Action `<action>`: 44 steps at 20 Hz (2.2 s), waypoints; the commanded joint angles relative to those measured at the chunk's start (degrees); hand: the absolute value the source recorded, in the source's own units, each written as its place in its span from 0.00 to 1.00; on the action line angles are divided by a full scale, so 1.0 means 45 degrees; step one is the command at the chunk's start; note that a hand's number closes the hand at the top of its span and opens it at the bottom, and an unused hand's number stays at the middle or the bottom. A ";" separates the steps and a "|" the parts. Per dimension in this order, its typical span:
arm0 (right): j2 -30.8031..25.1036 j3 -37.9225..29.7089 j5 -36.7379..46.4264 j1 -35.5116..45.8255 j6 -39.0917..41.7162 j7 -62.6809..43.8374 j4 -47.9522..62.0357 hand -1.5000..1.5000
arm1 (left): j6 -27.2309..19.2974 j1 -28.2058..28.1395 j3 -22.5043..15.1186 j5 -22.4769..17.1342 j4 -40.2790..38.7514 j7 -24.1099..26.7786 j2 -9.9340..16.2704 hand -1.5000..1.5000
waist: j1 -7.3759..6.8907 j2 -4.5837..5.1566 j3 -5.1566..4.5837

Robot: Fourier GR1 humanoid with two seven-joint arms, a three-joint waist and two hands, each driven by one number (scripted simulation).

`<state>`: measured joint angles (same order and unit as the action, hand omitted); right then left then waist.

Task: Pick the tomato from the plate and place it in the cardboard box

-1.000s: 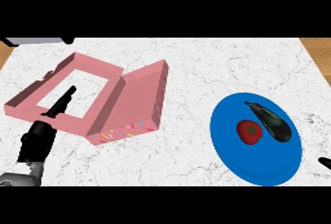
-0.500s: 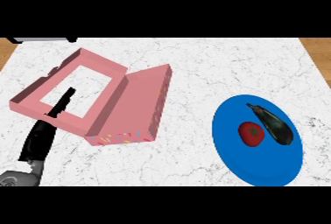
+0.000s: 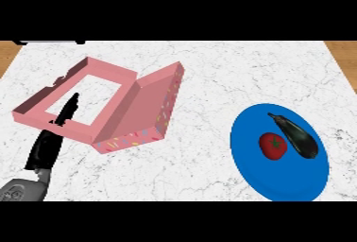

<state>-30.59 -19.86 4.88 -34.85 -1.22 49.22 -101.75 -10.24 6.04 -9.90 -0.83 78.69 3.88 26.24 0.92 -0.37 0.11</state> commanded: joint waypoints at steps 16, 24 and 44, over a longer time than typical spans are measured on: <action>0.1561 0.2275 0.4790 0.1403 0.0815 -0.7353 -0.3338 0.00 | 0.1005 0.0631 0.0314 0.0762 -0.0539 -0.0720 -0.1015 0.50 | -0.0190 0.0088 -0.0027; 0.2853 0.2610 0.6576 0.3275 -0.0016 -0.6989 -0.1585 0.00 | 0.1635 0.0697 0.0872 0.1261 -0.0892 -0.0484 -0.1272 0.50 | -0.0189 0.0078 -0.0022; 0.4071 0.3001 0.9413 0.4525 0.0379 -0.7410 -0.0844 0.00 | 0.1948 0.1078 0.1697 0.2971 -0.1415 -0.0166 -0.2733 0.50 | -0.0151 0.0083 -0.0025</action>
<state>-13.68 -7.03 44.62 -14.94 1.20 16.06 -106.40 -0.71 9.01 -2.27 10.37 75.08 2.37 16.31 0.13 -0.02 0.00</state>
